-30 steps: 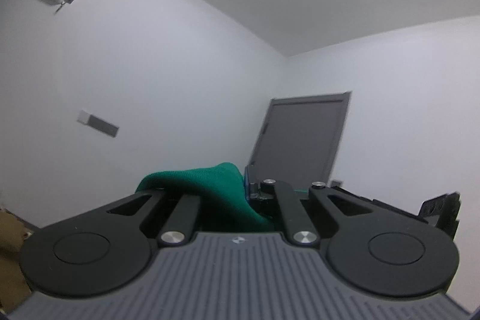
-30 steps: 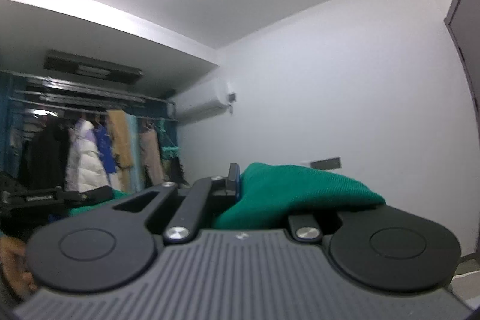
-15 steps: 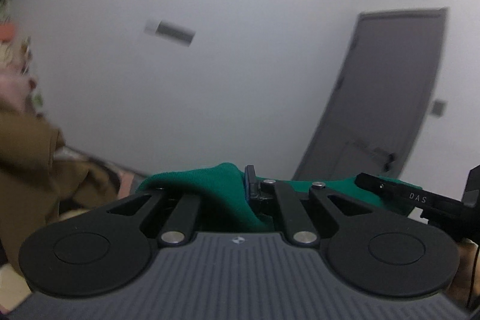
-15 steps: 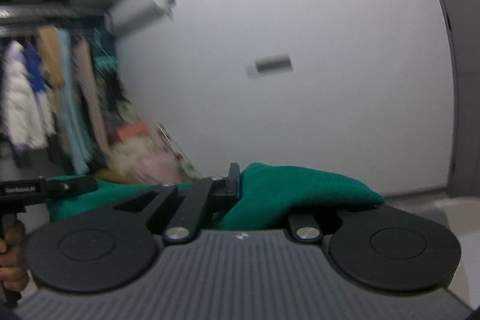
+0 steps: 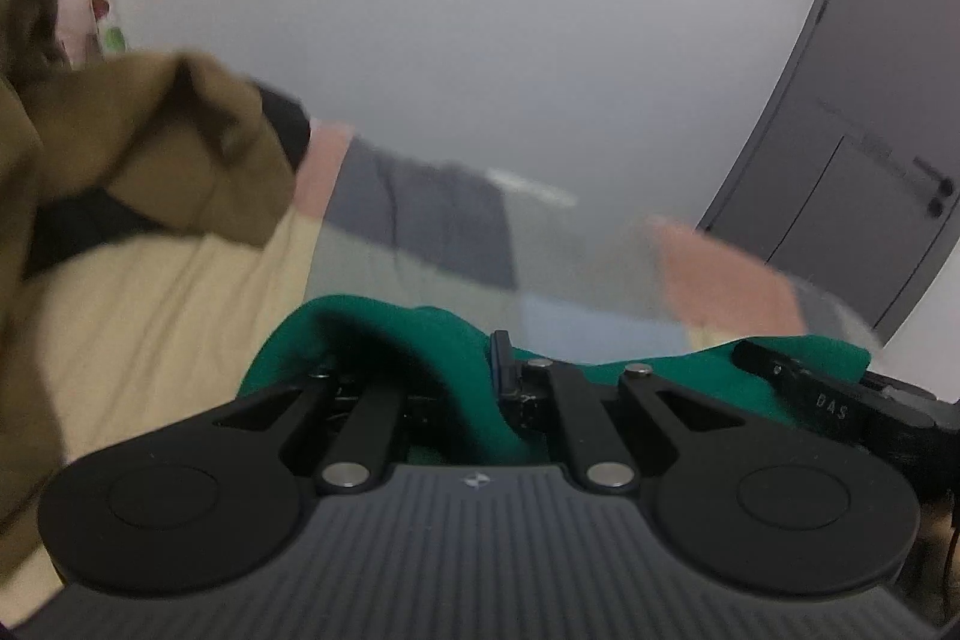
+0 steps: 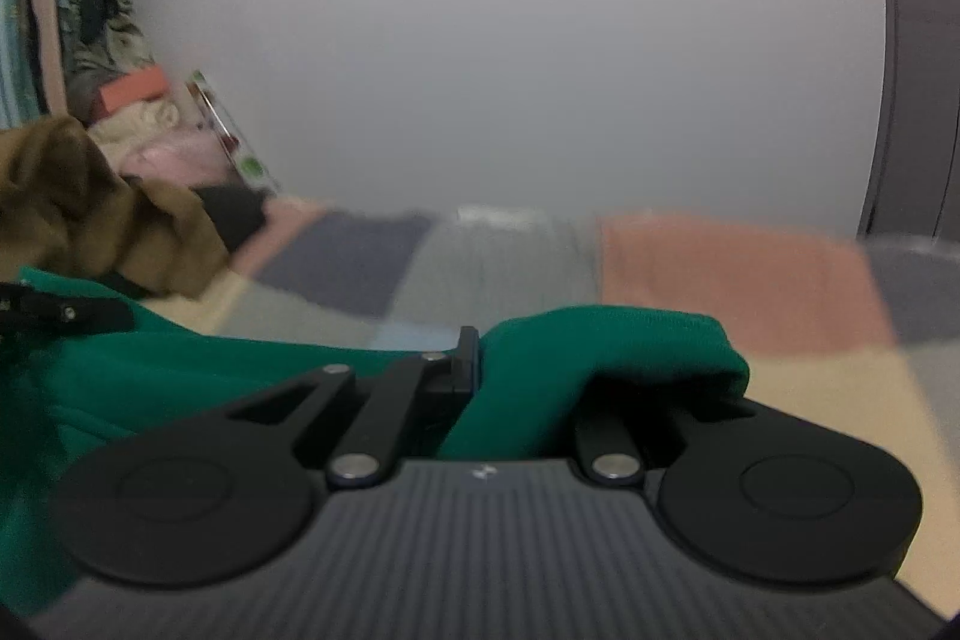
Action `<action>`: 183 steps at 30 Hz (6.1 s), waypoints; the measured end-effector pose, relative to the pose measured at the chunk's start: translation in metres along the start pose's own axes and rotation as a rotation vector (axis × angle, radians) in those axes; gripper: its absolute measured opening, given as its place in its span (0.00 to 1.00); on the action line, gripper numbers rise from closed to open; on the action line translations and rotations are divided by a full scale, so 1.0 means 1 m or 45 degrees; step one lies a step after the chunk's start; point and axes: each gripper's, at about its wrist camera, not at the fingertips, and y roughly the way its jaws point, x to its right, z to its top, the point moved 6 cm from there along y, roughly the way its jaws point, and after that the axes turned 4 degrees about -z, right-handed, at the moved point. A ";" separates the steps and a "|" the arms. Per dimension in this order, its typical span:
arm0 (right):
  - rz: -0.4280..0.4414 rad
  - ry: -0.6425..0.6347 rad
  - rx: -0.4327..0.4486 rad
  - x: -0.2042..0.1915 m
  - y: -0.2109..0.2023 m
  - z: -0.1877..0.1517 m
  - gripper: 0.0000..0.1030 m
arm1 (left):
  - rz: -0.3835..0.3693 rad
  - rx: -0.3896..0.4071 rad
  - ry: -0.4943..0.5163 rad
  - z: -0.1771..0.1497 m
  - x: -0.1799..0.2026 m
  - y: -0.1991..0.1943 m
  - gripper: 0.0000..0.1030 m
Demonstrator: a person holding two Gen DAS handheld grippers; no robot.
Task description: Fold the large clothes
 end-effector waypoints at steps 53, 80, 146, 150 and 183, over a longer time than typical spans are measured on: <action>0.146 0.050 -0.228 -0.063 -0.384 -0.153 0.53 | -0.016 -0.272 0.023 -0.246 0.113 -0.351 0.57; 0.237 -0.273 -0.533 -0.115 -0.368 -0.241 0.70 | -0.079 -0.360 0.045 -0.265 0.118 -0.319 0.52; -0.557 0.344 -0.176 0.260 -0.354 -0.068 0.14 | 0.887 -0.013 -0.337 -0.131 -0.182 -0.382 0.03; -0.704 0.442 -0.151 0.311 -0.316 -0.092 0.14 | 1.000 -0.049 -0.359 -0.144 -0.218 -0.354 0.03; -0.494 0.540 0.015 0.264 -0.333 -0.066 0.56 | 0.652 0.091 -0.198 -0.116 -0.092 -0.365 0.51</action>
